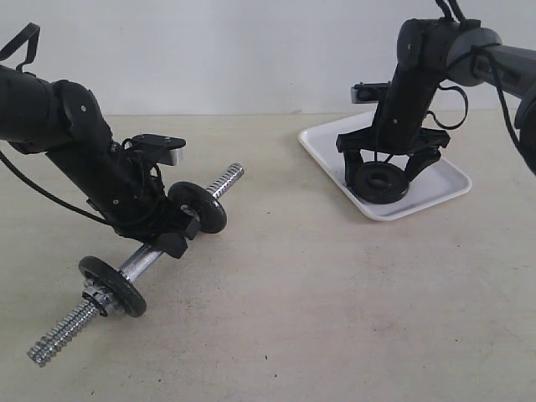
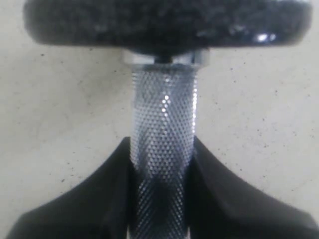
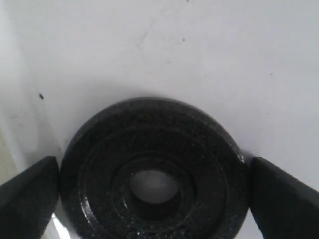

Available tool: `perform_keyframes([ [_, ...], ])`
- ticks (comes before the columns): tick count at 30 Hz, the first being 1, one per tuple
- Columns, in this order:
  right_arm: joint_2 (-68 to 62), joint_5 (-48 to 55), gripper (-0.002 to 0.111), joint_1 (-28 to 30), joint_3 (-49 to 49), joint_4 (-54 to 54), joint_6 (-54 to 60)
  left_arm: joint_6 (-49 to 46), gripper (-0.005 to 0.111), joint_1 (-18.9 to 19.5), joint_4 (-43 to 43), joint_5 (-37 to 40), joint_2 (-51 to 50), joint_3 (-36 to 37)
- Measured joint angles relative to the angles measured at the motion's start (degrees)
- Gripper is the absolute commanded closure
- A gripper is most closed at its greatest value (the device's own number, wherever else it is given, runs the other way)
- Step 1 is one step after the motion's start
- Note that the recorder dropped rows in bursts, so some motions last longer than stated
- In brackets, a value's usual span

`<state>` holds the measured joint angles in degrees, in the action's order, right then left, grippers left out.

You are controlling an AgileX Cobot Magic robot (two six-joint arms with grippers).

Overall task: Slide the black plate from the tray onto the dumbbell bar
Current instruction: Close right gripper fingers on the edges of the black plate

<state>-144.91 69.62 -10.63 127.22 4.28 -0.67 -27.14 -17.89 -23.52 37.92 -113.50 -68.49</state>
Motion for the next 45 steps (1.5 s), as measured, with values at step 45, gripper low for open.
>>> perform_keyframes([
  [45,-0.69,0.18,0.018,-0.19,0.60,-4.28,-0.84,0.00,0.102,0.00,0.00,0.08,0.00,0.00],
])
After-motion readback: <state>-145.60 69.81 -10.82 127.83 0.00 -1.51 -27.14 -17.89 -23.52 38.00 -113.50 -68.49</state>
